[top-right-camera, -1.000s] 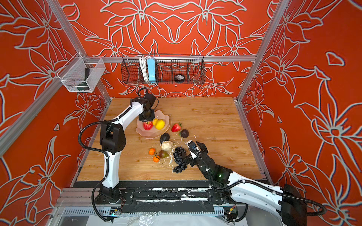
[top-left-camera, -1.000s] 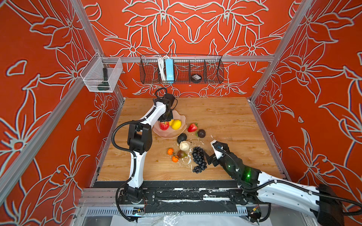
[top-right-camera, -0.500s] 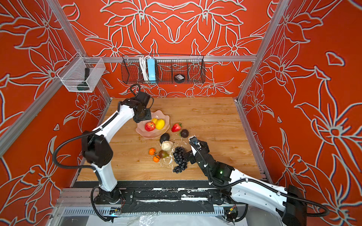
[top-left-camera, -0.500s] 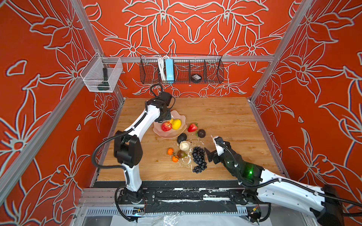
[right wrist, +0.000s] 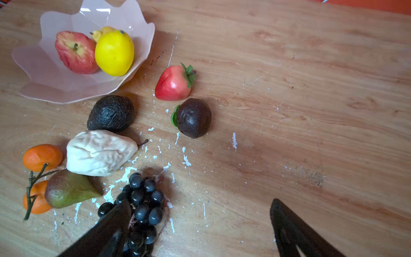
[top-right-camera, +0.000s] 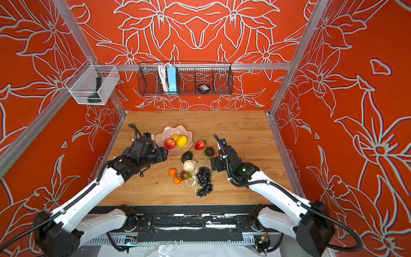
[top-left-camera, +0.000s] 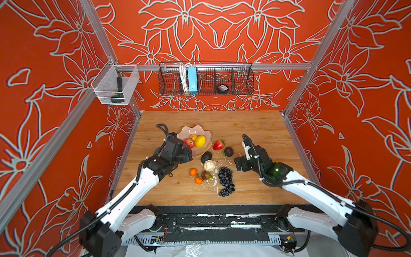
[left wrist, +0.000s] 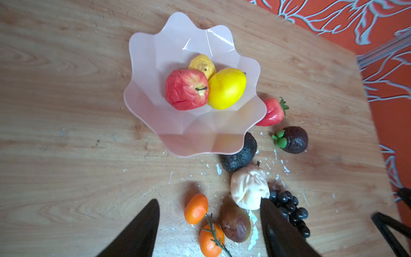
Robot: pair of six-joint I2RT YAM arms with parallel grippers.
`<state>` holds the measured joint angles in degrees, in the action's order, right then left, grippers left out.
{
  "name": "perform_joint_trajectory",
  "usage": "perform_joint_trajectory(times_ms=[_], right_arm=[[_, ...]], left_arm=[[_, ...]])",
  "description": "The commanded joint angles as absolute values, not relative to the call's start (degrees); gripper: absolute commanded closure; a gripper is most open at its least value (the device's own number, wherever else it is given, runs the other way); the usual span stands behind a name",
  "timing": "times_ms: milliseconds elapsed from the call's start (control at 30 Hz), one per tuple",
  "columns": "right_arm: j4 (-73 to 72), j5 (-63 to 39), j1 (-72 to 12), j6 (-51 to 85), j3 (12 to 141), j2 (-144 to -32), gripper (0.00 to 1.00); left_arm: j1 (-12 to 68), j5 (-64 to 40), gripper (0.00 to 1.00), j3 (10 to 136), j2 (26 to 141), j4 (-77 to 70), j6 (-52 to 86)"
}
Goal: Arrange fruit in a fruit bowl
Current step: Place the fruit in the fruit bowl, then pick up the fruit from the center of the table.
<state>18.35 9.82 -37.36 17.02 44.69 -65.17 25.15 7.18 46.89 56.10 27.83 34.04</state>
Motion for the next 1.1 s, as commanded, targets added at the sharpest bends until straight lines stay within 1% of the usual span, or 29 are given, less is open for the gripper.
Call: perform_joint_trajectory(times_ms=[0,200,267,367,500,600,800,1067], right_arm=[[22.09,3.54,-36.08,17.97,48.65,-70.39,0.02],[24.04,0.08,-34.85,21.45,56.77,-80.04,0.02],[23.14,-2.97,-34.89,23.23,58.88,-82.57,0.03],[22.46,-5.03,-35.07,26.13,62.4,-86.73,0.05],[22.49,-3.51,-35.08,29.33,67.37,-92.63,0.06],[21.77,-4.18,-35.07,29.98,70.66,-96.24,0.09],[23.45,-1.55,-34.88,32.11,77.23,-103.55,0.19],[24.1,-0.47,-34.09,33.93,81.14,-109.77,0.33]], left_arm=[[25.23,5.59,0.25,39.16,48.27,21.36,37.03],[25.22,8.07,0.2,28.51,35.61,20.26,36.15],[25.22,8.8,0.19,26.48,32.49,20.59,34.82],[25.23,10.02,0.18,24.6,28.65,21.76,32.87],[25.22,11.64,0.16,22.99,23.82,22.74,31.44],[25.23,13.17,0.15,22.05,21.07,23.35,31.19],[25.22,14.61,0.14,21.82,17.87,25.24,31.26],[25.25,14.75,0.14,21.95,16.79,25.93,31.72]])
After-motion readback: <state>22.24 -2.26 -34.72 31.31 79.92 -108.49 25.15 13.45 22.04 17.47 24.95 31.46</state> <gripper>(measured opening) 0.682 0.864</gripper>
